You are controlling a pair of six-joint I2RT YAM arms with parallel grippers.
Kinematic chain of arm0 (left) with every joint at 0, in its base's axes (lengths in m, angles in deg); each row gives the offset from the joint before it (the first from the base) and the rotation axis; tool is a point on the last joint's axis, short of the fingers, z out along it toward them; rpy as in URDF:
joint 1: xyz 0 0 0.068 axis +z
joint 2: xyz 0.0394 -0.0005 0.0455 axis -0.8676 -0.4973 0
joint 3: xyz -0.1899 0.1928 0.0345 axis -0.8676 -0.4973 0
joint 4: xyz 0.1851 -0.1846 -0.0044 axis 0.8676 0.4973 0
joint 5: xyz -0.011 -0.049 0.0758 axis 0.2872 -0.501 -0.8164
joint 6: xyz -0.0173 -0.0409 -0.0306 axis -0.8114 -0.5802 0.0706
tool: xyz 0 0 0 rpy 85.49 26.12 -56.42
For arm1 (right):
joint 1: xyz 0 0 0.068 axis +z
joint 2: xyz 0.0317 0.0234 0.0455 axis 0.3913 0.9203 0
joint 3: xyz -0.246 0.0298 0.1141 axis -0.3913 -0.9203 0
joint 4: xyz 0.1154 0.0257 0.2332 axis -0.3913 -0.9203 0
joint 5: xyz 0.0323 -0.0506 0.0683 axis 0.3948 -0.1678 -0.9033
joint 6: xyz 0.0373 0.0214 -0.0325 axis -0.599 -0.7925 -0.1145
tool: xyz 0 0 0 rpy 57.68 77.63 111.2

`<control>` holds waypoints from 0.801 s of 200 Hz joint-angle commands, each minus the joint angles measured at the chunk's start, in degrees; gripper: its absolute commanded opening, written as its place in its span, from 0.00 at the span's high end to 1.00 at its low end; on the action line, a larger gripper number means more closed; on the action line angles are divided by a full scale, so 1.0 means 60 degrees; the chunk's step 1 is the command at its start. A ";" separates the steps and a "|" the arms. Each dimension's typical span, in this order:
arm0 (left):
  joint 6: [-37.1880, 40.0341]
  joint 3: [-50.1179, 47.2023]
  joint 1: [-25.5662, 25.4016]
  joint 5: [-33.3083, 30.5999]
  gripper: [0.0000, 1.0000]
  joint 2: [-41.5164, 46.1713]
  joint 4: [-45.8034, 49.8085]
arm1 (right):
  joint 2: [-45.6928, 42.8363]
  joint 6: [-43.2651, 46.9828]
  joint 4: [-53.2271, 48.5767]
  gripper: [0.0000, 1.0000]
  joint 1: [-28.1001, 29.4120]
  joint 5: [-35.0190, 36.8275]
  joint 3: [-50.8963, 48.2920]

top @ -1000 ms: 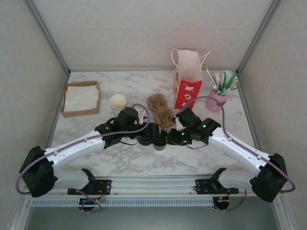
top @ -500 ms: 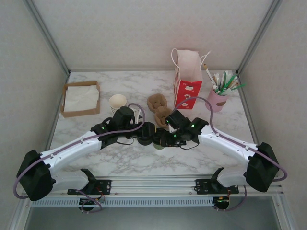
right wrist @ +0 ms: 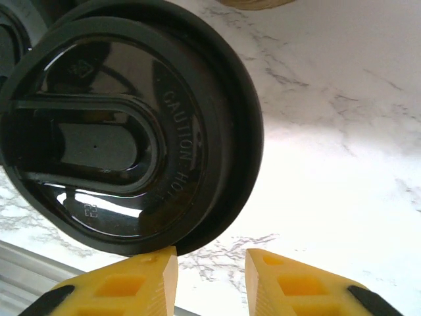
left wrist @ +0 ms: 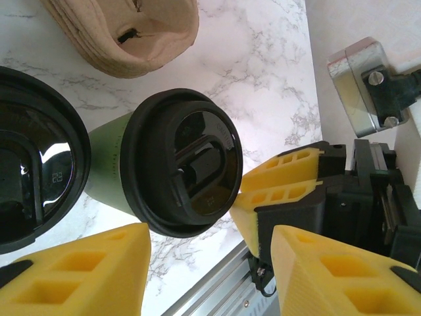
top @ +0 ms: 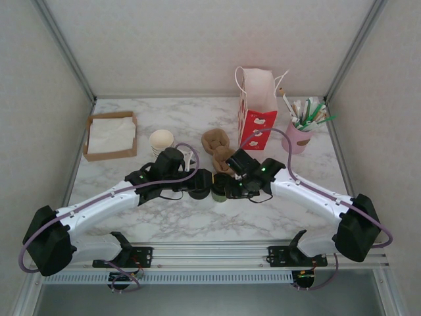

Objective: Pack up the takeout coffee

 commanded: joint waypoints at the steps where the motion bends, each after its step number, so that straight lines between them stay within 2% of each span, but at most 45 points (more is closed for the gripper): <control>1: 0.0077 -0.0143 0.0093 0.0060 0.48 0.0060 -0.0161 | 0.0067 0.0254 -0.0564 0.68 -0.0221 0.0542 0.0218; 43: 0.0033 -0.0195 0.0101 0.0091 0.49 0.0087 -0.0260 | 0.0051 0.0482 -0.0680 0.67 -0.0363 0.0618 0.0459; 91: 0.0030 -0.0181 0.0093 0.0077 0.53 0.0080 -0.0299 | -0.0288 0.0509 -0.0124 0.67 -0.0362 -0.0231 0.0355; 109: 0.0074 -0.0076 0.0086 0.0069 0.57 -0.0030 -0.0304 | -0.0391 0.0371 0.0106 0.77 -0.0403 -0.0510 0.0220; 129: 0.0168 0.0156 0.0015 0.0074 0.64 -0.0266 -0.0308 | -0.0507 0.0109 0.0522 1.00 -0.0606 -0.0985 -0.0012; 160: 0.0380 0.0559 -0.0163 -0.0123 0.72 -0.0725 -0.0175 | -0.0736 -0.0186 0.1106 1.00 -0.0976 -0.1565 -0.0371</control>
